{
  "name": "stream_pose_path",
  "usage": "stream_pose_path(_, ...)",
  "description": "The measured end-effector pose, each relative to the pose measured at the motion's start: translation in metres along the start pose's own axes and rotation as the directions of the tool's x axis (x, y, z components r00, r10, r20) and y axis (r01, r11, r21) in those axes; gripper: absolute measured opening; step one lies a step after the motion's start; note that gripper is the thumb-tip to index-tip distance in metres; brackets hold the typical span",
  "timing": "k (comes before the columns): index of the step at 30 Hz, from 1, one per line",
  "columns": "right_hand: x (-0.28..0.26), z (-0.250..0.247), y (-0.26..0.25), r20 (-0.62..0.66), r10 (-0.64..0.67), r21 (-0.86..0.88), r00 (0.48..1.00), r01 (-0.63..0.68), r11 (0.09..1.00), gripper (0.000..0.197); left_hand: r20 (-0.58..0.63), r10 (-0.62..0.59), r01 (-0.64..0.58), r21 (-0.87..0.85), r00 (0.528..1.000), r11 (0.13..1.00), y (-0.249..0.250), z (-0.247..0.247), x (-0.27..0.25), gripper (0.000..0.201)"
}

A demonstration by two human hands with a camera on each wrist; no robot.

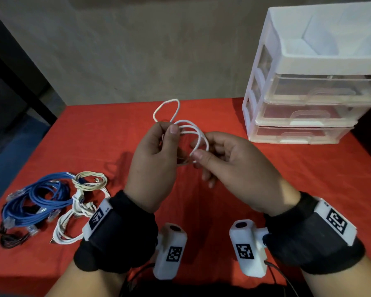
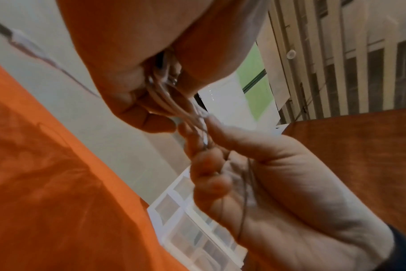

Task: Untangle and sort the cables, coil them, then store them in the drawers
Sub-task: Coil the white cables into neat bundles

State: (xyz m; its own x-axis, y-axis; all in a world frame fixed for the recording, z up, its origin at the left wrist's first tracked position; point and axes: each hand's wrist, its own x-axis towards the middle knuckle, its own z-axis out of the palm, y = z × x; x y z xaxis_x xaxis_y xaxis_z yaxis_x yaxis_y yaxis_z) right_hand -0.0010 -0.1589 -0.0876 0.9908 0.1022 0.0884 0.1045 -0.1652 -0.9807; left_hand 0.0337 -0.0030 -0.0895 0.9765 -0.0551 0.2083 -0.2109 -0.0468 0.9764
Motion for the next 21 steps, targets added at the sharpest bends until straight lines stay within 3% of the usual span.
stream_pose_path(6,0.001,-0.009,-0.001,0.020,0.023,0.013,1.000,-0.023,1.000,0.016,0.045,0.171,-0.176,0.210,0.984,0.962,-0.004,-0.002,0.002,0.022)
stream_pose_path(12,0.001,-0.003,0.003,-0.023,-0.027,-0.067,0.999,0.026,0.997,0.009,0.090,0.196,-0.212,0.219,0.976,0.952,-0.005,-0.003,0.001,0.042)
stream_pose_path(14,0.002,-0.005,0.003,-0.025,0.000,0.037,1.000,0.001,0.999,0.006,0.047,0.130,-0.136,0.160,0.990,0.978,-0.003,-0.001,0.000,0.031)
stream_pose_path(16,0.003,-0.006,0.002,-0.020,0.023,0.141,1.000,-0.020,0.990,0.008,0.014,-0.004,0.004,-0.017,1.000,1.000,0.000,0.002,-0.001,0.018)
stream_pose_path(18,0.003,-0.006,0.001,-0.013,0.030,0.190,0.999,-0.027,0.981,0.011,0.089,-0.171,0.188,-0.257,0.981,0.948,0.005,0.001,0.000,0.022)
stream_pose_path(21,0.003,-0.005,0.000,0.009,0.047,0.279,0.999,-0.048,0.959,0.014,0.258,-0.244,0.337,-0.421,0.935,0.842,0.012,-0.004,0.002,0.025)
